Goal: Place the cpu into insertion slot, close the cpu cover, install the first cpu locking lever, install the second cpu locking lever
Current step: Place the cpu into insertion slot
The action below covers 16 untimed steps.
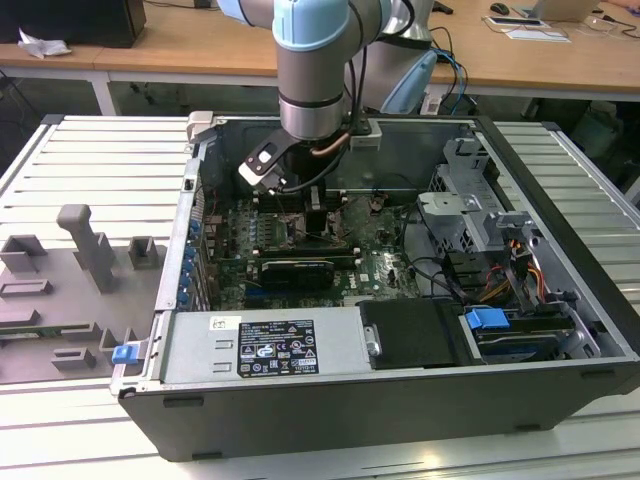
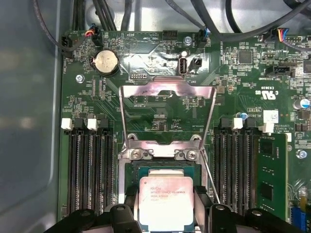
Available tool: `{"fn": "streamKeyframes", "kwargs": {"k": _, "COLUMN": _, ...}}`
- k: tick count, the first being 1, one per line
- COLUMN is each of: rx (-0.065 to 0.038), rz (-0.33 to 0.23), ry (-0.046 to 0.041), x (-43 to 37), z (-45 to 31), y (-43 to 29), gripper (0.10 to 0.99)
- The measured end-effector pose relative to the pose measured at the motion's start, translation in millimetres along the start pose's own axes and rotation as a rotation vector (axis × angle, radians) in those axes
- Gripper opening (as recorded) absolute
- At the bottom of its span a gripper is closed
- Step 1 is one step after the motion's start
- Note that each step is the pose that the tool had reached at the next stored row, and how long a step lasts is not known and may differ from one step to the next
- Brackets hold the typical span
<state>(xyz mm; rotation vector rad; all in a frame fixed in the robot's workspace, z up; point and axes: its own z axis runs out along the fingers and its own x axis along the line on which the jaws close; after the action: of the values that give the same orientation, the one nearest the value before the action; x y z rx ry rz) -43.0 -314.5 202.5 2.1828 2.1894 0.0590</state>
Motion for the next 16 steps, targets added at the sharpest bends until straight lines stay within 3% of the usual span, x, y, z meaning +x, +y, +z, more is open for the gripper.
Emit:
{"fn": "streamKeyframes", "kwargs": {"k": 15, "rx": 0.0, "rz": 0.003, "ry": -0.0004, "x": 0.9, "z": 3.4, "y": 0.2, "gripper": 0.549}}
{"fn": "streamKeyframes", "kwargs": {"k": 16, "rx": 0.0, "rz": 0.003, "ry": -0.0003, "x": 0.9, "z": 3.5, "y": 0.5, "gripper": 0.616}}
